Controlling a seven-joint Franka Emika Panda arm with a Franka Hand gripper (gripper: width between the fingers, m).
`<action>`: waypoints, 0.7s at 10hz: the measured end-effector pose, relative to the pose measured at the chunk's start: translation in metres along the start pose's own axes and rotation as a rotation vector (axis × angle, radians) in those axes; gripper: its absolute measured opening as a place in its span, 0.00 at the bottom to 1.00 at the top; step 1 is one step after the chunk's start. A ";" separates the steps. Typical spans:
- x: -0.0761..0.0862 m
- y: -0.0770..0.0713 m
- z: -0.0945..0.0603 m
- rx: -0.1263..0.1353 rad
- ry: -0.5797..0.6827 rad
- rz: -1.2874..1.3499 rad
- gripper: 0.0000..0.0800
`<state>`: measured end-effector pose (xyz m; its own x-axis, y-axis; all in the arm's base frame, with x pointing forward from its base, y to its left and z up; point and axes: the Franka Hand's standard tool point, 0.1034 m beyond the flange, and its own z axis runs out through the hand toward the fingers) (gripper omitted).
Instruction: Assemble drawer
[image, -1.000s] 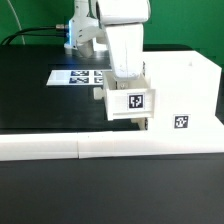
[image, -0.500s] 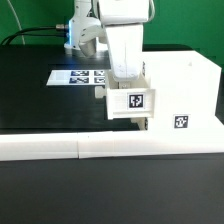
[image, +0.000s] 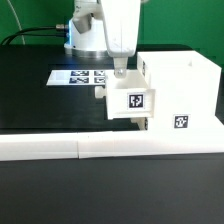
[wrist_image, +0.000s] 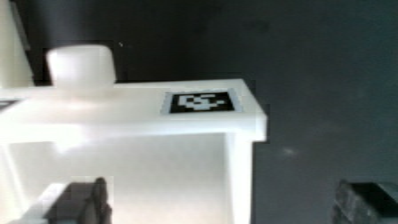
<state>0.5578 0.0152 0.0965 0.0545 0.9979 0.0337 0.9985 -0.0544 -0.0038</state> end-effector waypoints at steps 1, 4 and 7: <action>-0.004 0.005 -0.011 -0.009 -0.005 0.003 0.81; -0.044 0.009 -0.017 -0.011 -0.015 -0.067 0.81; -0.050 0.009 -0.015 -0.008 -0.005 -0.065 0.81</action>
Offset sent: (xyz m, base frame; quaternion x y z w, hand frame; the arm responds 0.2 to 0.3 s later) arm -0.0052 -0.0589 0.0078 0.0170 0.0049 -0.0812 0.9965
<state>0.5636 -0.0358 0.1101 -0.0105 0.9995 0.0284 0.9999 0.0104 0.0057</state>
